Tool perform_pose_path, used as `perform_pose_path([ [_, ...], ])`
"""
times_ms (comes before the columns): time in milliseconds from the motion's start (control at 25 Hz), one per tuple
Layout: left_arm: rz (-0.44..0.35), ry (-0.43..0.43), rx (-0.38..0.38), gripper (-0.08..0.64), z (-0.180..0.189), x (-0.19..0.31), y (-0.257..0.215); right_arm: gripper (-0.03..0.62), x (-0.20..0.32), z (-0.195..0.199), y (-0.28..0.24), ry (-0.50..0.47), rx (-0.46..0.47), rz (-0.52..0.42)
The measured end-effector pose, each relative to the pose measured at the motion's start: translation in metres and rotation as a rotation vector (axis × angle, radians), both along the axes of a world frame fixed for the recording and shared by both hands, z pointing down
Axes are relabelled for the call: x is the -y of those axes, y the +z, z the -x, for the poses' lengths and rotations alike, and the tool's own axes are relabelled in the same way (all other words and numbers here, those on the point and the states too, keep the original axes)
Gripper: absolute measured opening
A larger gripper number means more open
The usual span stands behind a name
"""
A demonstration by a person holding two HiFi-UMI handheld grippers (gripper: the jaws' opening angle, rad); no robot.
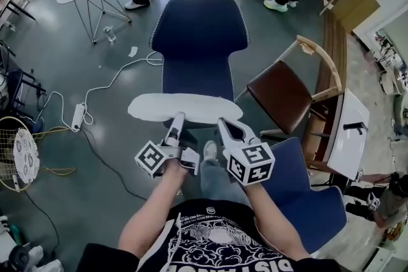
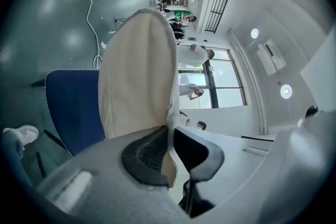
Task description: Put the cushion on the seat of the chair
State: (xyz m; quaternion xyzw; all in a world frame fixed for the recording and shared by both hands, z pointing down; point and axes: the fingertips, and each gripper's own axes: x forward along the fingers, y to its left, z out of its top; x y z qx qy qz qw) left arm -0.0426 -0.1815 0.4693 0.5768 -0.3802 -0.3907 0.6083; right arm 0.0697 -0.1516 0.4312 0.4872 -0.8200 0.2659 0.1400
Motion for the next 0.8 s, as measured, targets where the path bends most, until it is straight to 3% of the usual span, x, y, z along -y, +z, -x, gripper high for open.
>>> perform_pose_path([
  [440,-0.007,-0.025,-0.003,0.038,-0.056,0.094,0.061,-0.006,0.083,-0.051,0.055,-0.045,-0.006,0.089],
  [800,-0.047,-0.055,-0.044,0.040,-0.068,0.140,0.103,-0.006,0.104,-0.066,0.101,-0.088,-0.010,0.171],
])
